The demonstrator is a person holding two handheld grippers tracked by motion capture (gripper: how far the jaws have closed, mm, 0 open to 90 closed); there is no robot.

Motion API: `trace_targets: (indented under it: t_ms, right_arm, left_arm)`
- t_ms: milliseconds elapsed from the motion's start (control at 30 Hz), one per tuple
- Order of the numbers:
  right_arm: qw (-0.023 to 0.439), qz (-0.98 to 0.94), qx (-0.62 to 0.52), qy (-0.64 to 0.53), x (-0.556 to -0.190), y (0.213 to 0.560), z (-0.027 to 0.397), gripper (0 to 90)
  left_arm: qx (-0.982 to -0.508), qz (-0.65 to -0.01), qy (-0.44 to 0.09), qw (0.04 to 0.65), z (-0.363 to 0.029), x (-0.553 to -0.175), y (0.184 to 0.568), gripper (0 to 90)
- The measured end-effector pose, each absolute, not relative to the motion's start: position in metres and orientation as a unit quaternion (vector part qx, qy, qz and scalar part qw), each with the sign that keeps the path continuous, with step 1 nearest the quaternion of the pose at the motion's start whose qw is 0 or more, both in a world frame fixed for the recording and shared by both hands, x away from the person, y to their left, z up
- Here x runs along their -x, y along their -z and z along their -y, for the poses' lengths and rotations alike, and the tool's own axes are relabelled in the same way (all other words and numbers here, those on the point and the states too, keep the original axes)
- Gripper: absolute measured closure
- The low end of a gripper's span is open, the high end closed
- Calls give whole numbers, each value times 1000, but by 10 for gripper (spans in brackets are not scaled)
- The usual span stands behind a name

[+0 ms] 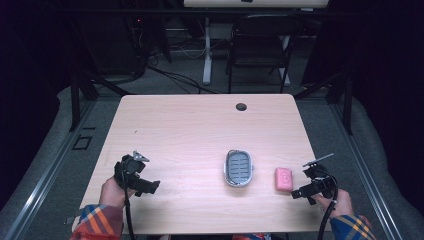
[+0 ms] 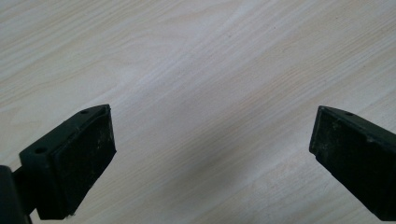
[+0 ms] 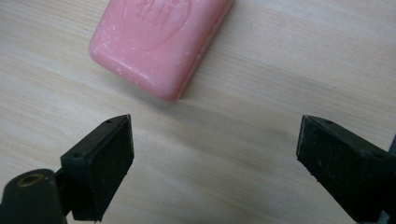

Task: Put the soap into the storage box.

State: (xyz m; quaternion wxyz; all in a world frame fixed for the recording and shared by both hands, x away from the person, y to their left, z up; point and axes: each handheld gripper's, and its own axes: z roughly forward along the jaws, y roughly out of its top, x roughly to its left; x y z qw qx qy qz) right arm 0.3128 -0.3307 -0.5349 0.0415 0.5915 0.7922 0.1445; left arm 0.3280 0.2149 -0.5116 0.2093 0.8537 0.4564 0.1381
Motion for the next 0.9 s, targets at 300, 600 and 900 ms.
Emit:
trace_targets:
  t_ms: [300, 600, 900]
  right_arm:
    - [40, -800, -584, -131, -317, 535, 328, 105]
    - [44, -794, -592, -131, -316, 534, 329, 100]
    - [23, -759, -620, -198, -320, 528, 335, 39]
  left_arm:
    - [-854, -456, -140, 211, -216, -324, 511, 1]
    - [-848, -460, -149, 216, -216, -323, 510, 1]
    - [-850, -456, -140, 222, -219, -323, 509, 0]
